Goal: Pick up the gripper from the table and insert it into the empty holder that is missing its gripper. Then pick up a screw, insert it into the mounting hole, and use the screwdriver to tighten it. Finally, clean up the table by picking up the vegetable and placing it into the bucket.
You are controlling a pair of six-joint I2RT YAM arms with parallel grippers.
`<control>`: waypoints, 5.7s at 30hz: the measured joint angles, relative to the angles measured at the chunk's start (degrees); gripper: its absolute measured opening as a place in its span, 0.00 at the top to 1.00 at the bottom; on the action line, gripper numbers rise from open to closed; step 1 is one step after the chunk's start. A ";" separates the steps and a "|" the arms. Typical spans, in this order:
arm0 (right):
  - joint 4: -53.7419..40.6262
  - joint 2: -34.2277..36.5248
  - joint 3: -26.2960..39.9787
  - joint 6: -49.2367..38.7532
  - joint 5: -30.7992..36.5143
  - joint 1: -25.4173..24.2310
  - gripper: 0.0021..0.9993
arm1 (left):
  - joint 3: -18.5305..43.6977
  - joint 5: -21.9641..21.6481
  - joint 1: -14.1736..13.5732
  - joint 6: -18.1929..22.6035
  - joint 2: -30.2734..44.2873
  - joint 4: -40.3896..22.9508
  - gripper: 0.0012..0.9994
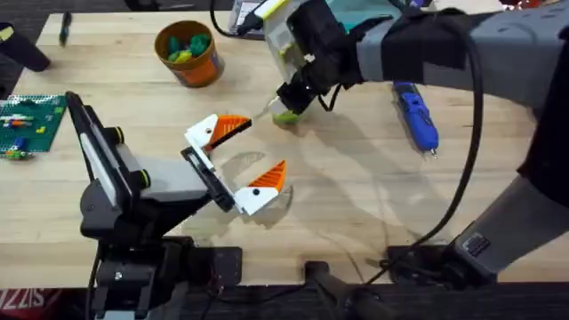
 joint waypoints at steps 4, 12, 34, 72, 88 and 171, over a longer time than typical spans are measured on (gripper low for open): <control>-6.30 0.76 5.09 0.00 0.31 0.00 0.81 | 0.00 0.00 0.00 0.00 0.00 0.01 0.01; -12.07 0.76 12.89 0.00 0.36 0.00 0.81 | 0.00 0.00 0.00 0.00 0.00 0.01 0.01; -18.65 8.02 19.96 1.70 3.17 1.44 0.50 | 0.00 -0.47 0.00 0.17 0.00 0.03 0.01; -18.06 10.29 20.07 1.73 3.40 1.95 1.00 | 0.00 -1.31 0.00 0.17 0.00 0.09 0.01; -19.61 10.29 20.18 0.85 3.83 2.54 0.75 | 0.00 -1.31 0.00 0.18 0.00 0.09 0.01; -28.66 0.67 22.78 -1.06 8.40 2.51 1.00 | 0.00 -1.31 0.00 0.19 0.00 0.08 0.01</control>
